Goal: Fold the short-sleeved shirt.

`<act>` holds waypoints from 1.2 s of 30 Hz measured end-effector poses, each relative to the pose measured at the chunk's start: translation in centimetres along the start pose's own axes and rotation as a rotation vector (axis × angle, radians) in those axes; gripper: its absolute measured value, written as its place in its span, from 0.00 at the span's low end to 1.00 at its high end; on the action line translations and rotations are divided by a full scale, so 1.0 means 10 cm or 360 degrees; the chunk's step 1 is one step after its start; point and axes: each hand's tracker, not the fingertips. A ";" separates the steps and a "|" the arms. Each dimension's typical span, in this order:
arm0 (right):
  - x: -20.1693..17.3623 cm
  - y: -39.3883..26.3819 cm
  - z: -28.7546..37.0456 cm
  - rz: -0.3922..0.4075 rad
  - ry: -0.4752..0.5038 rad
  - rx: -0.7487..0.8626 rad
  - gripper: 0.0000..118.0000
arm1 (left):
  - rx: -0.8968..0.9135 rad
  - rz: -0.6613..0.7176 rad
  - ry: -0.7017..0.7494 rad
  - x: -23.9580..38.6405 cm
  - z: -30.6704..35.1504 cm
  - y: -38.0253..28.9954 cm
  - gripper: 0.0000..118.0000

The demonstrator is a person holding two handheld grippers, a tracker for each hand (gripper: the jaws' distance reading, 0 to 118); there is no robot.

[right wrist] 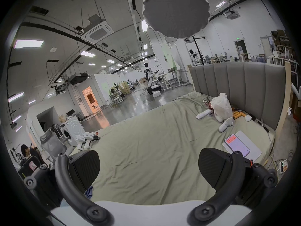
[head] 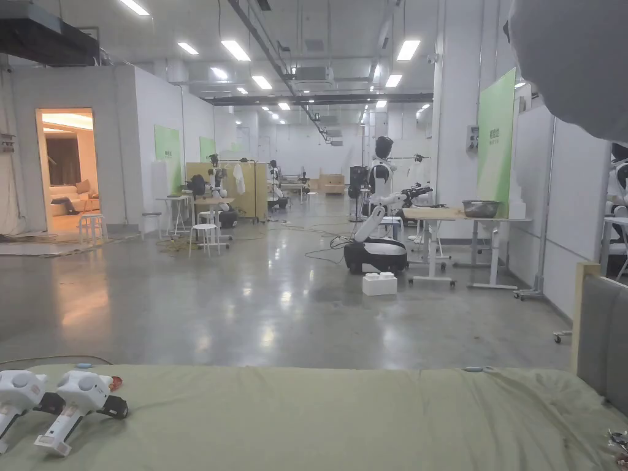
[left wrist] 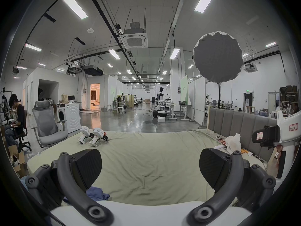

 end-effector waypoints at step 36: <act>0.04 -0.27 0.03 0.0522 0.0325 0.0313 1.00 | 0.0094 0.0016 -0.0005 0.01 0.00 -0.02 1.00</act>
